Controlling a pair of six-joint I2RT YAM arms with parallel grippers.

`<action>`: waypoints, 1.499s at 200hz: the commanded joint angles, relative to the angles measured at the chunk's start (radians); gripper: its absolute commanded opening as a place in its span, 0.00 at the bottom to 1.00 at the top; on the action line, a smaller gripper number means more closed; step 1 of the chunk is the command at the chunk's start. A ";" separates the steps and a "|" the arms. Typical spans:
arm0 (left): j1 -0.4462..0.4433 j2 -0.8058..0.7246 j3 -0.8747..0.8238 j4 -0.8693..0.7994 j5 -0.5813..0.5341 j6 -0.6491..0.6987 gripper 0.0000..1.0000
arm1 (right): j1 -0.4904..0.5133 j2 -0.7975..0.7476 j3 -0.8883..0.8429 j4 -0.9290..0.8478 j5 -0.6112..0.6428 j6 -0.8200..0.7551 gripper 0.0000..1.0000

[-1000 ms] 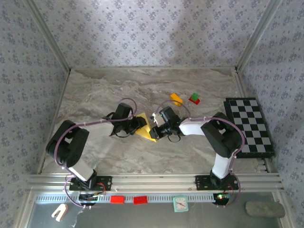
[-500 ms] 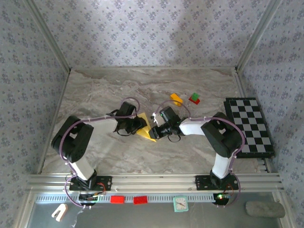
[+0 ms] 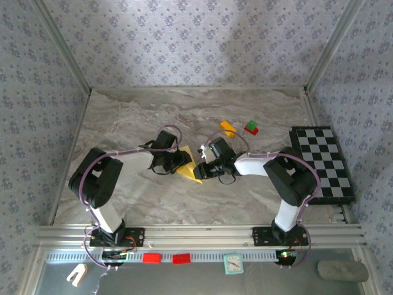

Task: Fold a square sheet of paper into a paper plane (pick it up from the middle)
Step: Fourth fold the wing at the center of the table.

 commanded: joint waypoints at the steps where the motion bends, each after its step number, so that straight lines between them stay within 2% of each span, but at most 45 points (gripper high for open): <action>1: -0.008 0.036 0.012 -0.047 -0.002 0.023 0.51 | 0.001 -0.005 0.017 -0.040 0.013 0.009 0.32; 50: -0.011 0.051 0.022 -0.074 -0.003 0.028 0.56 | 0.003 0.012 0.025 -0.030 0.020 0.021 0.31; 128: -0.012 0.032 0.038 -0.098 -0.004 0.039 0.60 | -0.009 0.027 0.001 0.006 -0.006 0.057 0.20; 184: -0.010 -0.070 0.067 -0.085 -0.007 0.069 0.69 | -0.045 0.059 -0.034 0.091 -0.118 0.104 0.13; 224: 0.002 -0.116 0.015 -0.023 -0.010 0.062 0.71 | -0.065 0.077 -0.036 0.105 -0.171 0.124 0.13; 251: 0.004 -0.124 -0.010 0.046 0.017 0.058 0.66 | -0.075 0.080 -0.040 0.106 -0.183 0.136 0.13; 300: 0.005 -0.062 0.000 0.124 0.086 0.030 0.44 | -0.088 0.090 -0.041 0.126 -0.193 0.156 0.14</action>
